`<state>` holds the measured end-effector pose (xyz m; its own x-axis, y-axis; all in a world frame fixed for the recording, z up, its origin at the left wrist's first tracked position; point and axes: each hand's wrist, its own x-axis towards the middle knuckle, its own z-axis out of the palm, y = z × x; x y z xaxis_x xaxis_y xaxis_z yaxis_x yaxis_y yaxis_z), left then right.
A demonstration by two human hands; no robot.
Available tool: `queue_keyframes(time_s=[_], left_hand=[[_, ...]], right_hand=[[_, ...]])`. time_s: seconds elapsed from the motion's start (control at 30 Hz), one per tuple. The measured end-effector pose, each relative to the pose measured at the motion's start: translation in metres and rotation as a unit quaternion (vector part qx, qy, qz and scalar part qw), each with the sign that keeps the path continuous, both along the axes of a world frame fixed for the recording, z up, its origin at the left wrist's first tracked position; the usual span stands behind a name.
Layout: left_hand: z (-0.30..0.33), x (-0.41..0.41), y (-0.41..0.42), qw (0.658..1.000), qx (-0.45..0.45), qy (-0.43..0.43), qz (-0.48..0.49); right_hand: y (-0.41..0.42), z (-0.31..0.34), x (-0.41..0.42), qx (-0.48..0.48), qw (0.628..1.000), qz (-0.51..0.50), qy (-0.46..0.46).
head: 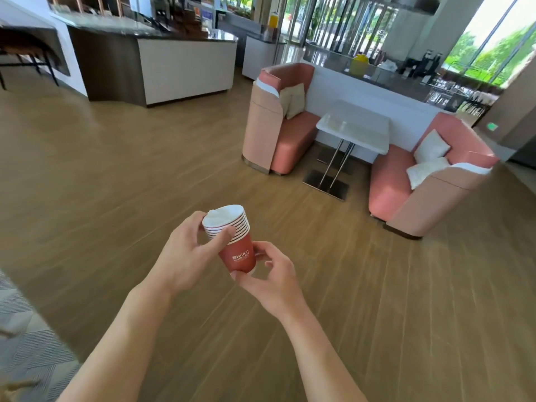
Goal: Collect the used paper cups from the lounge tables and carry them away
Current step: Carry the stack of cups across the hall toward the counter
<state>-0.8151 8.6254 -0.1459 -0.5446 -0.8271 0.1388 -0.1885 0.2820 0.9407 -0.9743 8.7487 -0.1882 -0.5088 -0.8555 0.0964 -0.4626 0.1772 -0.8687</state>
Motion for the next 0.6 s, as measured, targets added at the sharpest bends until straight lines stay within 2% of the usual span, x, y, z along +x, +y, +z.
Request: queue_keyframes(time_s=[0.17, 0.37, 0.6], left_hand=[[-0.002, 0.027, -0.053, 0.998, 0.013, 0.027, 0.048], [-0.015, 0.049, -0.11, 0.994, 0.006, 0.021, 0.109], [-0.024, 0.03, -0.181, 0.986, -0.008, 0.024, 0.164]], right_hand=[[-0.072, 0.005, 0.014, 0.0, 0.998, 0.052, 0.017], [-0.145, -0.002, 0.025, 0.003, 0.993, 0.118, 0.022], [-0.234, -0.012, -0.003, -0.004, 0.986, 0.164, 0.024]])
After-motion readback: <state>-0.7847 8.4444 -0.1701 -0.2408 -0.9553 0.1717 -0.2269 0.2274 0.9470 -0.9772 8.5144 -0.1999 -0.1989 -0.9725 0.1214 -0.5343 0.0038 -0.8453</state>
